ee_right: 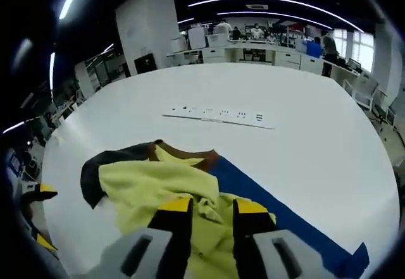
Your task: Fold the garment on the visible template until the final outline fits inside the template.
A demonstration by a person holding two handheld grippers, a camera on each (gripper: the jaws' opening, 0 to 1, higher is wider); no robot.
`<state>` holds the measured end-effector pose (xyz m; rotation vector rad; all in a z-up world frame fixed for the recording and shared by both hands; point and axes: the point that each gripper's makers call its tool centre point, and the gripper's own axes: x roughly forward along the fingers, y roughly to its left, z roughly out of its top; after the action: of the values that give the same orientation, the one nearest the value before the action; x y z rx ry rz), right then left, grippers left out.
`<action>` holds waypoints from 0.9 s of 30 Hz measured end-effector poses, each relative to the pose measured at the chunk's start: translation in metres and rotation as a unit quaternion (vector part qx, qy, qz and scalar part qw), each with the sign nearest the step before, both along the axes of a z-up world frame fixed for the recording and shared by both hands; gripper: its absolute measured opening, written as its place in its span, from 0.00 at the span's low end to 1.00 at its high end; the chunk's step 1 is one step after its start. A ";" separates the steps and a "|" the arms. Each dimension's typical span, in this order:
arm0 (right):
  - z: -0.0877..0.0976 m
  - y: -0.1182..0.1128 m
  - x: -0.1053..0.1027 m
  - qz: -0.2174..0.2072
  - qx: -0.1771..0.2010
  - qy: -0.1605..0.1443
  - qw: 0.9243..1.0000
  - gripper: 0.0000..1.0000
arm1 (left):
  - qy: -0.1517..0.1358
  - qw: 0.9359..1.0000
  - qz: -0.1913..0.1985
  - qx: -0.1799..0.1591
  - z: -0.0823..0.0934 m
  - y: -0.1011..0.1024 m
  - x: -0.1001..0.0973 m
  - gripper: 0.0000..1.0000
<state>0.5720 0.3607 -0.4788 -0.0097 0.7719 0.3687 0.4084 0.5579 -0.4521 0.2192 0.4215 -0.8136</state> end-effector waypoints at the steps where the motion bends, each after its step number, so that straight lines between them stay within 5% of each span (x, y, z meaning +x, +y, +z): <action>1: 0.001 -0.001 -0.001 -0.001 0.000 -0.001 1.000 0.25 | 0.000 1.000 -0.003 -0.003 0.001 -0.004 0.000 0.63; 9: 0.013 -0.015 -0.019 -0.010 0.001 -0.010 1.000 0.32 | 0.021 0.997 -0.013 -0.067 0.009 -0.042 -0.002 0.54; 27: 0.002 -0.055 -0.060 -0.047 -0.010 0.034 0.998 0.33 | 0.028 0.997 -0.047 -0.063 -0.001 -0.105 0.026 0.41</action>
<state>0.5124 0.3060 -0.4773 0.0197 0.8408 0.2723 0.4344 0.4531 -0.4536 0.0995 0.4138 -0.9369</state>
